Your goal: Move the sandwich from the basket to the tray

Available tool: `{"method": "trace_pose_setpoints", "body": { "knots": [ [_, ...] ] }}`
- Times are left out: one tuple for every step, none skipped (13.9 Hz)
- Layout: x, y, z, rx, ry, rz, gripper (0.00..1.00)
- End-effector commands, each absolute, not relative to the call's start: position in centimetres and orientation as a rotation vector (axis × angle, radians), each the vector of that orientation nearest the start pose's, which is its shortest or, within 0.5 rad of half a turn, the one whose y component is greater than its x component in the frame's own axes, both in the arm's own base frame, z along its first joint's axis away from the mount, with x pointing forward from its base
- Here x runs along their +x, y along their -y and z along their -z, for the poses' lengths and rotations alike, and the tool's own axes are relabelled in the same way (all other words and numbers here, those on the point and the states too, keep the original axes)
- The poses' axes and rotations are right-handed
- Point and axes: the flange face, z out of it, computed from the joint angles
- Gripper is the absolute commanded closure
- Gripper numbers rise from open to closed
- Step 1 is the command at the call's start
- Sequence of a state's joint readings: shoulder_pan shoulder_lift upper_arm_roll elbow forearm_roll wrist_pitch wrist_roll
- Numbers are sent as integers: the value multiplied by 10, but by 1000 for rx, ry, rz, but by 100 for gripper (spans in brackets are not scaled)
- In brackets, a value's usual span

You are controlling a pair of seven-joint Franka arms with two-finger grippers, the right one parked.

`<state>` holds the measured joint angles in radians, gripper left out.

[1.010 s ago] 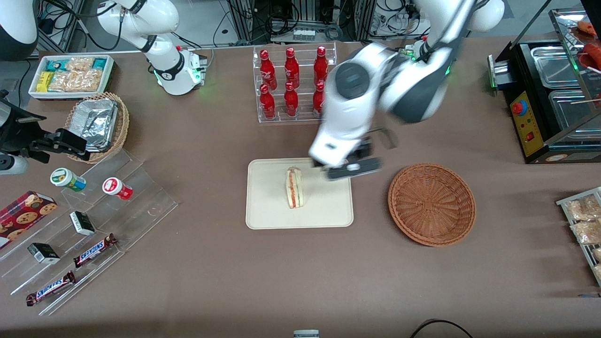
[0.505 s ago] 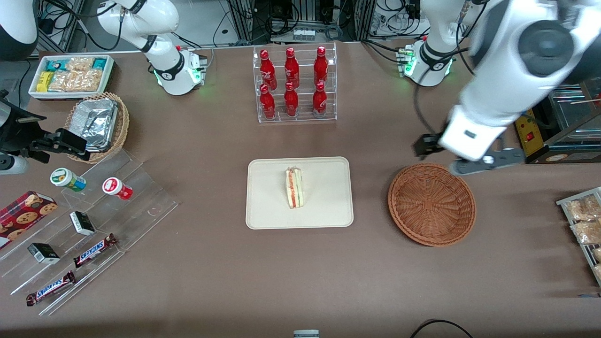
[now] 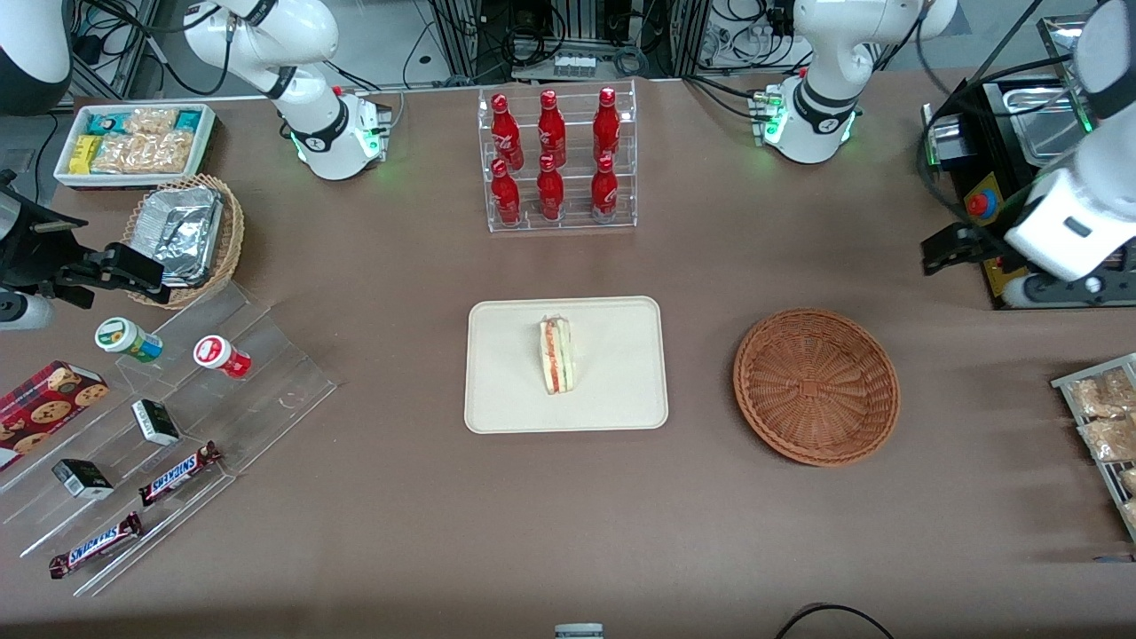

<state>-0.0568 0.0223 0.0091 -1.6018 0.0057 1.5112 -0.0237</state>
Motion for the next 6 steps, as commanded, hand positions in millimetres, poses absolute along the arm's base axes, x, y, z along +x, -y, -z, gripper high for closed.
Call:
{"method": "trace_pose_setpoints", "body": {
  "knots": [
    [541, 18, -596, -3143, -104, -174, 1],
    [545, 19, -596, -3140, -85, -174, 1],
    [546, 20, -598, -3140, -96, -167, 1],
    [548, 22, -600, -3140, -113, -157, 1],
    [549, 23, -603, -3140, -116, -147, 1],
    [549, 25, -603, -3138, -101, -147, 1]
  ]
}}
